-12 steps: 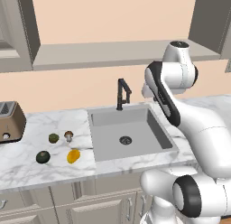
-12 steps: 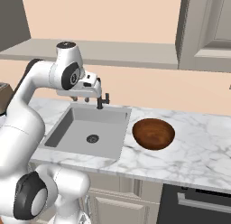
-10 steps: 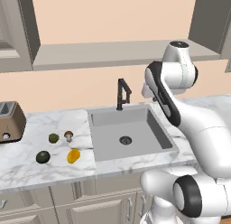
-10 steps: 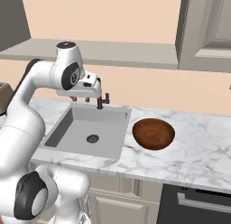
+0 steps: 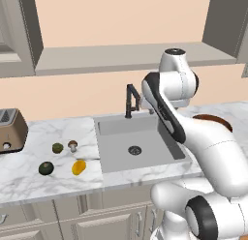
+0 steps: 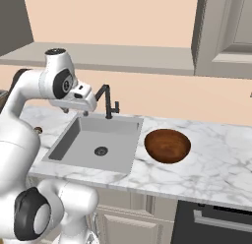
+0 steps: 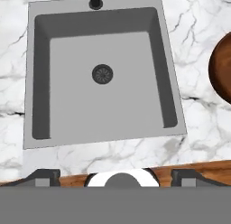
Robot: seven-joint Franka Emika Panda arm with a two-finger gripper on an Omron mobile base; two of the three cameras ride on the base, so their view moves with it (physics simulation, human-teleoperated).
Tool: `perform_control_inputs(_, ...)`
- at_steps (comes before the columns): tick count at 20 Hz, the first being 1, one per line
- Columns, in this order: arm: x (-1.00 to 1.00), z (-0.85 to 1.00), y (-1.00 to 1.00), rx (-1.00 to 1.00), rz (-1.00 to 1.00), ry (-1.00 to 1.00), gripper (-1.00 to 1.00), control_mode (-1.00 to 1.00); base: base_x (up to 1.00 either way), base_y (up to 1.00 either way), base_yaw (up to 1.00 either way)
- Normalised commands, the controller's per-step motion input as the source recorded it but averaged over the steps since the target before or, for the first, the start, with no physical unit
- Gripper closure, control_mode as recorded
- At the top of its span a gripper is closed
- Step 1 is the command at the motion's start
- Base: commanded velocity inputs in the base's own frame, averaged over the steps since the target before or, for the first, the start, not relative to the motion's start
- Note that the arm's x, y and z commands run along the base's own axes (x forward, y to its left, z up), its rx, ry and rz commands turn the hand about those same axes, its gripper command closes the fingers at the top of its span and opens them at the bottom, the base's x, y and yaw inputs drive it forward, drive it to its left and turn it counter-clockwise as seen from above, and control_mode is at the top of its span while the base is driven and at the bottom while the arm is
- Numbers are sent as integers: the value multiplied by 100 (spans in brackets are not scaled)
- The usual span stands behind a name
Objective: There is a mixed pile of frozen fruits and vegetables on the counter. Locate all the frozen vegetables and place the items in a bowl on the counter. Take all the frozen fruits and defrost them in a running sink.
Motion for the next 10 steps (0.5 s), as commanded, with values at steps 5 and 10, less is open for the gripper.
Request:
perform_control_inputs(5,-7,-25,67,0,-17,3,-100,-100,0,0,0)
perform_control_inputs(10,10,-29,63,-4,-9,6,-100,-100,0,0,0)
